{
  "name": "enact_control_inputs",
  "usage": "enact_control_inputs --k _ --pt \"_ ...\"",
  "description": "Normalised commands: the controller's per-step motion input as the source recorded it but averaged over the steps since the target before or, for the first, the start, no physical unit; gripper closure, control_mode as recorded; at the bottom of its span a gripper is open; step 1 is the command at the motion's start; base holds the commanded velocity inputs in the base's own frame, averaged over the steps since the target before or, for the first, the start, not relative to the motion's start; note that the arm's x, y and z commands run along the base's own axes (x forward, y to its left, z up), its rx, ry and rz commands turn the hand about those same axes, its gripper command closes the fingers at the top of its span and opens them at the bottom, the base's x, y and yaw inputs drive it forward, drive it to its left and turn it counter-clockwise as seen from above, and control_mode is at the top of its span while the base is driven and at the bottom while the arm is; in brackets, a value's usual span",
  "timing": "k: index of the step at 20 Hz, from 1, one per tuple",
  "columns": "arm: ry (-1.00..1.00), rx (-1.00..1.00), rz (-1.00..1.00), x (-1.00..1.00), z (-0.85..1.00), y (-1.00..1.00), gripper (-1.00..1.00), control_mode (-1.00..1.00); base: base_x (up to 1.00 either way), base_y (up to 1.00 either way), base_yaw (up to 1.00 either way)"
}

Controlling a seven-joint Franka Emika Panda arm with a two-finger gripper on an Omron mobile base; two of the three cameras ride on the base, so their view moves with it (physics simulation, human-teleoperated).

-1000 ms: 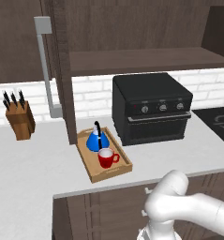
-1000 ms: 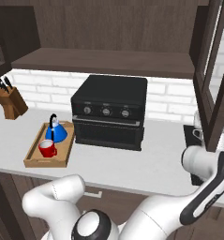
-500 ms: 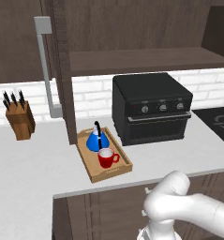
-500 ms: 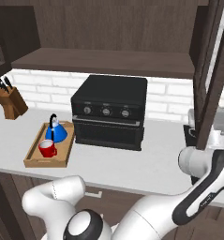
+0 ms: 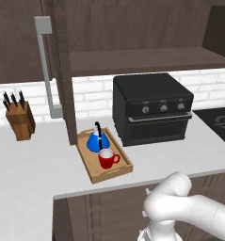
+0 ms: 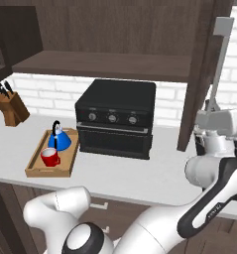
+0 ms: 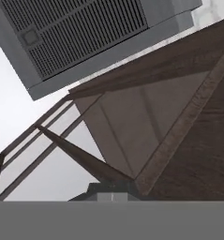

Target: Pick the kettle from the counter and place it on the tray. Then pick the mug from the cabinet and place it on the tray. Then close the cabinet doors.

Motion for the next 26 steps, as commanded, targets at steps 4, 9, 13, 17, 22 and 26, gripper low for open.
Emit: enact_control_inputs --k 4,9,13,17,22,26 --pt "0.0 -0.13 0.03 -0.15 0.28 0.48 1.0 -1.0 0.0 0.0 0.0" --pt "0.01 -0.15 0.07 -0.03 0.19 0.62 1.0 -1.0 0.0 0.0 0.0" --pt "0.04 -0.17 0.08 -0.07 0.13 0.74 1.0 -1.0 0.0 0.0 0.0" --pt "0.1 -0.12 0.05 -0.01 0.26 0.63 1.0 -1.0 0.0 0.0 0.0" --pt "0.14 -0.12 0.02 -0.06 0.25 0.7 1.0 -1.0 0.0 0.0 0.0" --pt "0.19 -0.09 0.0 -0.01 0.35 0.59 1.0 -1.0 0.0 0.0 0.0"
